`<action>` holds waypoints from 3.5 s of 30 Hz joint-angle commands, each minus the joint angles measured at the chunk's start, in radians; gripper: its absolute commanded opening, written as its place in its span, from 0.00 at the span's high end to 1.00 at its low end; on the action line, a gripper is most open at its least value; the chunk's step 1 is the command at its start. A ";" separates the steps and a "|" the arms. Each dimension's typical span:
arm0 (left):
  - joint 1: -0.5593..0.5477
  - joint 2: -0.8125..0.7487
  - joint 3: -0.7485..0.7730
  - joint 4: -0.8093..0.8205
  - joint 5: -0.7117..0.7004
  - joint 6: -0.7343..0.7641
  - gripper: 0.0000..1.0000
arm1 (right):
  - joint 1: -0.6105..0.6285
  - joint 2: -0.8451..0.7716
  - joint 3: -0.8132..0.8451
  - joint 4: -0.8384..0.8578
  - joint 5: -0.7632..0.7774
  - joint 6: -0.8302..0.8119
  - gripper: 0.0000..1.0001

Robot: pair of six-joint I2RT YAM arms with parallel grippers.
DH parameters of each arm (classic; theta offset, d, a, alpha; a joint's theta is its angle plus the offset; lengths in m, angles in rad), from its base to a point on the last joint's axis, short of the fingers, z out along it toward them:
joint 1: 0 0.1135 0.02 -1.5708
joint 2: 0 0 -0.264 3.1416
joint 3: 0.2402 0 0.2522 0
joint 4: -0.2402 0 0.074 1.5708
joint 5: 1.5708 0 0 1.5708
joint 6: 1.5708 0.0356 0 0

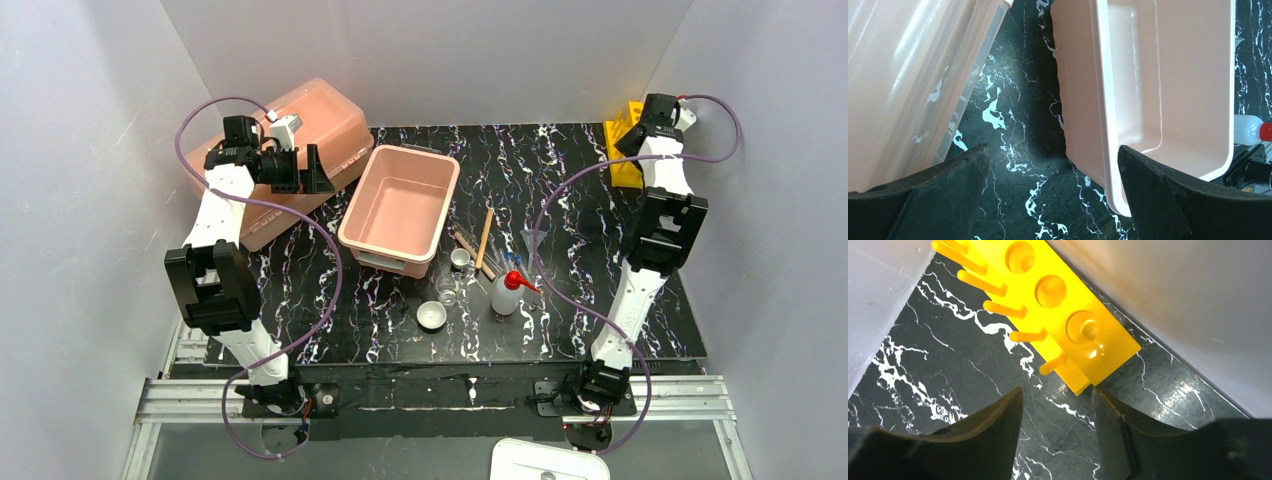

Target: Organize the chemistry lab equipment

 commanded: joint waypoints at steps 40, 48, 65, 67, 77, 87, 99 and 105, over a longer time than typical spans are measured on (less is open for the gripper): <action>0.010 0.052 0.064 -0.039 -0.049 0.048 0.01 | 0.106 0.125 0.125 0.133 -0.001 -0.024 0.68; 0.011 0.055 0.078 -0.043 -0.049 0.044 0.01 | 0.117 0.102 0.124 0.158 -0.165 -0.033 0.71; 0.011 0.045 0.081 -0.048 -0.030 0.046 0.01 | 0.169 -0.020 0.043 0.050 -0.204 -0.066 0.62; 0.010 0.044 0.081 -0.052 -0.031 0.049 0.01 | 0.175 -0.049 0.022 0.036 -0.227 -0.068 0.59; 0.011 0.044 0.084 -0.056 -0.013 0.042 0.01 | 0.156 -0.187 -0.083 0.016 -0.104 -0.118 0.38; 0.010 0.053 0.088 -0.056 0.005 0.031 0.01 | 0.073 -0.034 0.132 -0.082 -0.103 -0.078 0.35; 0.010 0.061 0.087 -0.057 0.002 0.029 0.01 | 0.045 0.099 0.245 -0.048 -0.104 -0.098 0.37; 0.011 0.061 0.093 -0.056 0.000 0.029 0.01 | 0.045 0.134 0.243 -0.050 -0.101 -0.078 0.37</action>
